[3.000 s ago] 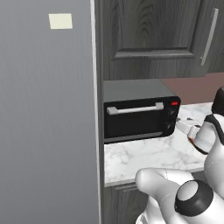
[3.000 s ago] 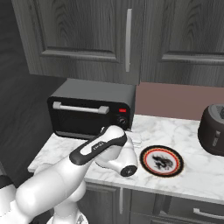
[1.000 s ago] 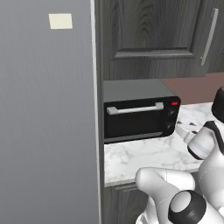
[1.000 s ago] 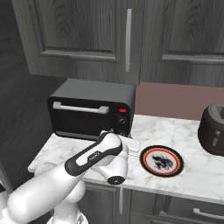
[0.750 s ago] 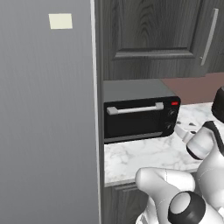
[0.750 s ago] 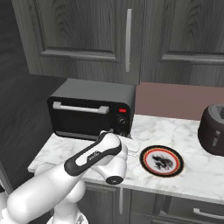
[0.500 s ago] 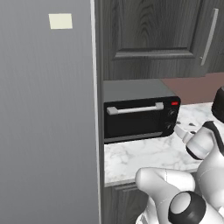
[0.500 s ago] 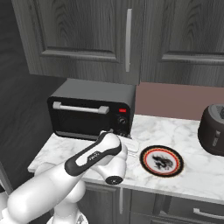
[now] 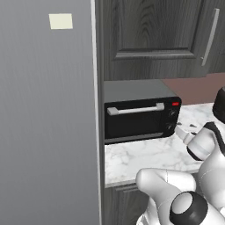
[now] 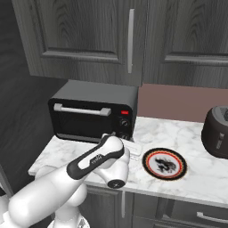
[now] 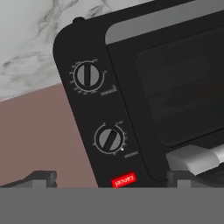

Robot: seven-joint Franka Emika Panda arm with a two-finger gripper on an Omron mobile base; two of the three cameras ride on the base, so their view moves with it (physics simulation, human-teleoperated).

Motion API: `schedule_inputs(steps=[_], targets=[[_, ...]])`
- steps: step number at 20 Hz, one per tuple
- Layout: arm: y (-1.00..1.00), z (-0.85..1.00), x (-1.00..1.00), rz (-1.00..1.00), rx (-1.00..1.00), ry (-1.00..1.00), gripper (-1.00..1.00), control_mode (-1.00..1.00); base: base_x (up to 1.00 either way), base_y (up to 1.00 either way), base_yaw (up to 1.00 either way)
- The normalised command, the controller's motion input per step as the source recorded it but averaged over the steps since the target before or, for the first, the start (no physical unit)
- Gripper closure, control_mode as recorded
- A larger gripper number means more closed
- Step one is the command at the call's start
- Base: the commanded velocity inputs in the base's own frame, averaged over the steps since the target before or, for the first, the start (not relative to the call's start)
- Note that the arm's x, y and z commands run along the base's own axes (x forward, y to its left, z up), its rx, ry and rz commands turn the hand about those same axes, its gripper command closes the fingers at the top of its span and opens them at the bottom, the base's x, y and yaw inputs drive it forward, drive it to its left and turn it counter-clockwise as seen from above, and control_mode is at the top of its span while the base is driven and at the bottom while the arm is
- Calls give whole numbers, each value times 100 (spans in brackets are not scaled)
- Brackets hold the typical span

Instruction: Pull the toaster oven rack outwards. Pick up the baguette from the plate and place it on the toaster oven rack. Close the toaster oven door fully and set the temperature to the lowest setting.

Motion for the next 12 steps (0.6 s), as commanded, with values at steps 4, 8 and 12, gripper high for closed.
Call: schedule_inputs(steps=[4, 8, 12], targets=[[0, -13, 0, 0, 0, 0, -100, -100, 0, 0, 0], [0, -9, 0, 0, 0, 0, -100, -100, 0, 0, 0], [0, -9, 0, 0, 0, 0, -100, -100, 0, 0, 0]])
